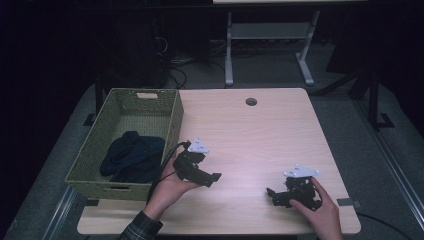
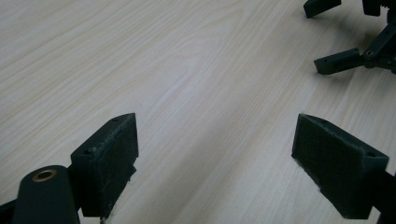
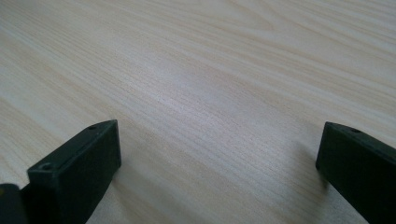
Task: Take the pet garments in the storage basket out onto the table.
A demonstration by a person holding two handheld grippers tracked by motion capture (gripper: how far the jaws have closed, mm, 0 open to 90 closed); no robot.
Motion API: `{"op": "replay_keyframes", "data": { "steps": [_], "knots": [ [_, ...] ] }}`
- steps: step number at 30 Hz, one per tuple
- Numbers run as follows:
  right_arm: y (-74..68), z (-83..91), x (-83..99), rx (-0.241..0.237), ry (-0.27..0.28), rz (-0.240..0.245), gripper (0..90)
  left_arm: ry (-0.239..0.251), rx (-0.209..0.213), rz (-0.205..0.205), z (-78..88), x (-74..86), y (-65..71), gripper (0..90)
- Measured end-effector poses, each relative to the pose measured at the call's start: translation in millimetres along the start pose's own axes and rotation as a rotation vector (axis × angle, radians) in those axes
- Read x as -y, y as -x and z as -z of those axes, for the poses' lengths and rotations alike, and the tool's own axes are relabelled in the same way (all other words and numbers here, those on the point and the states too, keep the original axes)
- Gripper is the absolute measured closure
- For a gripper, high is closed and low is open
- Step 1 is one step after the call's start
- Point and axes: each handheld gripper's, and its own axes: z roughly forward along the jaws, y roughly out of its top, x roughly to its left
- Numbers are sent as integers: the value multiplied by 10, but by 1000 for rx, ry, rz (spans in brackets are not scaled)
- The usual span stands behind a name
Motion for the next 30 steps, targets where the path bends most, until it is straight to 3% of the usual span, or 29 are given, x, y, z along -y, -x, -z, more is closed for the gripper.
{"op": "replay_keyframes", "data": {
  "steps": [12,22,30],
  "knots": [
    [1,0,0,0,0,1,0,-11,1,-3,123,-124,-88,145],
    [1,0,0,0,0,1,0,13,16,9,285,-226,-202,144],
    [1,0,0,0,0,1,0,26,22,5,400,-196,-282,143]
  ]
}}
